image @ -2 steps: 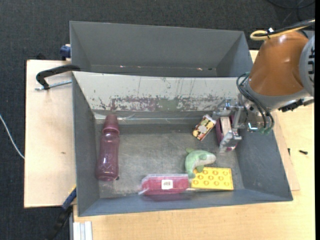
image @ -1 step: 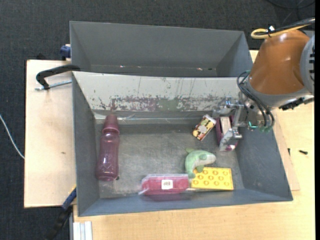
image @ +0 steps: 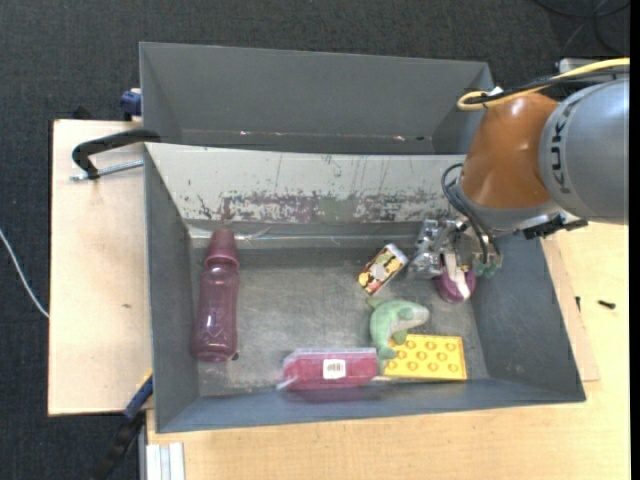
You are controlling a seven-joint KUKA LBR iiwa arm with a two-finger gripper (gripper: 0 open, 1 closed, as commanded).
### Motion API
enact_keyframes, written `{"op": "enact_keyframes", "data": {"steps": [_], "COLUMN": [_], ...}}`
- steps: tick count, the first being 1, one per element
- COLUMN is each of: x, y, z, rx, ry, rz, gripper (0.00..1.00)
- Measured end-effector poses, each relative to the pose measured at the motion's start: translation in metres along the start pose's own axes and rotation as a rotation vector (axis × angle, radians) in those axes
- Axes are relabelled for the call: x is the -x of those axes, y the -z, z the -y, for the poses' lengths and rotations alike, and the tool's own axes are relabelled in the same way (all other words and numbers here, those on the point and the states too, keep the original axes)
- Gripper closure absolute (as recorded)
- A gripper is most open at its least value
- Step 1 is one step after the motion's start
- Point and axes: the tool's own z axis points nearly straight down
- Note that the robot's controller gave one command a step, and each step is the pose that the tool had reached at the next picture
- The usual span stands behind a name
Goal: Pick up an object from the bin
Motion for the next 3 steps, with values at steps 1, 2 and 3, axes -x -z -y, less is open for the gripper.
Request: {"op": "enact_keyframes", "data": {"steps": [1, 2, 3], "x": [0.000, -0.013, 0.007], "y": [0.000, 0.057, 0.088], "z": [0.000, 0.000, 0.015], "rx": [0.000, 0.000, 0.000], "ry": [0.000, 0.022, 0.014], "rz": [0.000, -0.006, 0.000], "gripper": [1.00, 1.00, 0.00]}}
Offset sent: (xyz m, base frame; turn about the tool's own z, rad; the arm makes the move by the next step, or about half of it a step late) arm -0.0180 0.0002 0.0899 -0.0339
